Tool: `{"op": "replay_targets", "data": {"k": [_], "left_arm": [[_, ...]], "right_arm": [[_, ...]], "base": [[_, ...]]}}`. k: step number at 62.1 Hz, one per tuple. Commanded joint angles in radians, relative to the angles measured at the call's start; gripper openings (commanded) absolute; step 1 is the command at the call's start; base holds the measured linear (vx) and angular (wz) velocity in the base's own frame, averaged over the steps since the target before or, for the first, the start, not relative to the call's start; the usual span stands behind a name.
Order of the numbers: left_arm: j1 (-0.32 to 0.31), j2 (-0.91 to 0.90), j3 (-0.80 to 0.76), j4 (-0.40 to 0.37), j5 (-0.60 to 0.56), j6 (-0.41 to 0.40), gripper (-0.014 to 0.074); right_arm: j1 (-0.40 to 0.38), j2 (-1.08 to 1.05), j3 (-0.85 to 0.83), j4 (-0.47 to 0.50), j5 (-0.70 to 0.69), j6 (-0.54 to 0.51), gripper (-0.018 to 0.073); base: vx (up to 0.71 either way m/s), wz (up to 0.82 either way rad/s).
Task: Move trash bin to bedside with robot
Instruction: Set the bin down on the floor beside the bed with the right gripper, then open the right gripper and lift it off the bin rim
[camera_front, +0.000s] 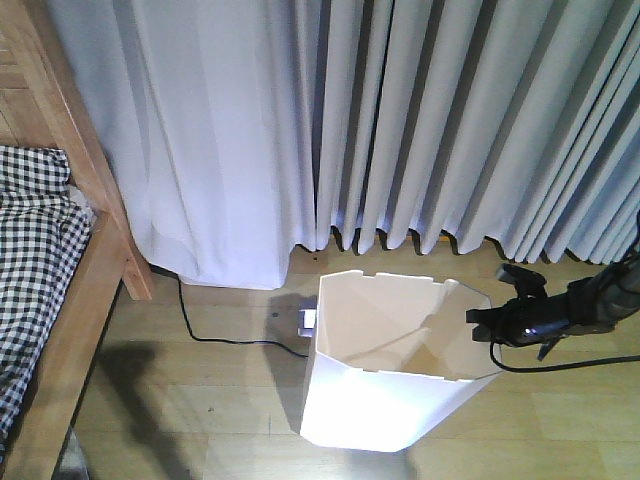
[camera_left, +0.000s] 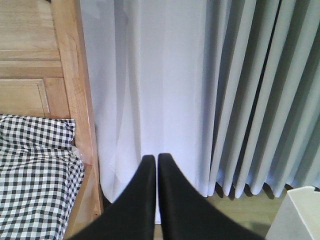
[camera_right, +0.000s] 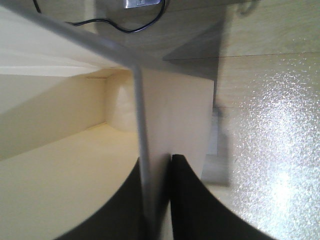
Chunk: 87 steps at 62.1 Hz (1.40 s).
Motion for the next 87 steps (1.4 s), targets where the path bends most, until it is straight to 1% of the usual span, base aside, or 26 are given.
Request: {"op": "replay_targets", "data": {"k": [1, 7, 17, 28, 34, 38, 44, 49, 53, 60, 73, 80, 87], "left_arm": [[-0.005, -0.010, 0.029, -0.004, -0.069, -0.009, -0.0006], [-0.005, -0.010, 0.029, -0.004, -0.069, -0.009, -0.0006], [-0.005, -0.010, 0.029, -0.004, -0.069, -0.009, -0.0006], [-0.005, -0.010, 0.029, -0.004, -0.069, -0.009, -0.0006], [-0.005, -0.010, 0.029, -0.004, -0.069, -0.009, -0.0006], [-0.005, -0.010, 0.029, -0.004, -0.069, -0.009, -0.0006], [-0.005, -0.010, 0.029, -0.004, -0.069, -0.009, -0.0006], [-0.005, -0.010, 0.029, -0.004, -0.069, -0.009, -0.0006], [-0.005, -0.010, 0.029, -0.004, -0.069, -0.009, -0.0006], [-0.005, -0.010, 0.029, -0.004, -0.069, -0.009, -0.0006], [-0.005, -0.010, 0.029, -0.004, -0.069, -0.009, -0.0006], [-0.005, -0.010, 0.029, -0.004, -0.069, -0.009, -0.0006], [-0.005, -0.010, 0.029, -0.004, -0.069, -0.009, -0.0006]], "right_arm": [[0.025, -0.051, -0.052, 0.022, 0.190, 0.019, -0.0006], [0.057, -0.009, -0.103, 0.012, 0.188, 0.021, -0.0006], [0.096, 0.058, -0.191, 0.025, 0.159, 0.039, -0.0003], [0.115, 0.129, -0.293, 0.025, 0.142, 0.052, 0.0000], [0.123, 0.165, -0.335, 0.025, 0.137, 0.089, 0.0003], [0.127, 0.186, -0.357, 0.034, 0.134, 0.110, 0.0008], [0.132, 0.212, -0.380, 0.051, 0.126, 0.112, 0.0023], [0.132, 0.230, -0.394, 0.060, 0.126, 0.113, 0.0056], [0.132, 0.244, -0.400, 0.059, 0.126, 0.113, 0.0100], [0.132, 0.258, -0.400, 0.055, 0.112, 0.114, 0.0202], [0.131, 0.259, -0.400, 0.052, 0.148, 0.125, 0.0396], [0.126, 0.246, -0.400, 0.037, 0.175, 0.125, 0.0445], [0.104, 0.227, -0.397, -0.003, 0.229, 0.127, 0.0447]], "base": [[0.00, 0.00], [0.00, 0.00], [0.00, 0.00], [0.00, 0.00], [0.00, 0.00], [0.00, 0.00], [0.00, 0.00], [0.00, 0.00], [0.00, 0.00], [0.00, 0.00], [0.00, 0.00], [0.00, 0.00], [0.00, 0.00]]}}
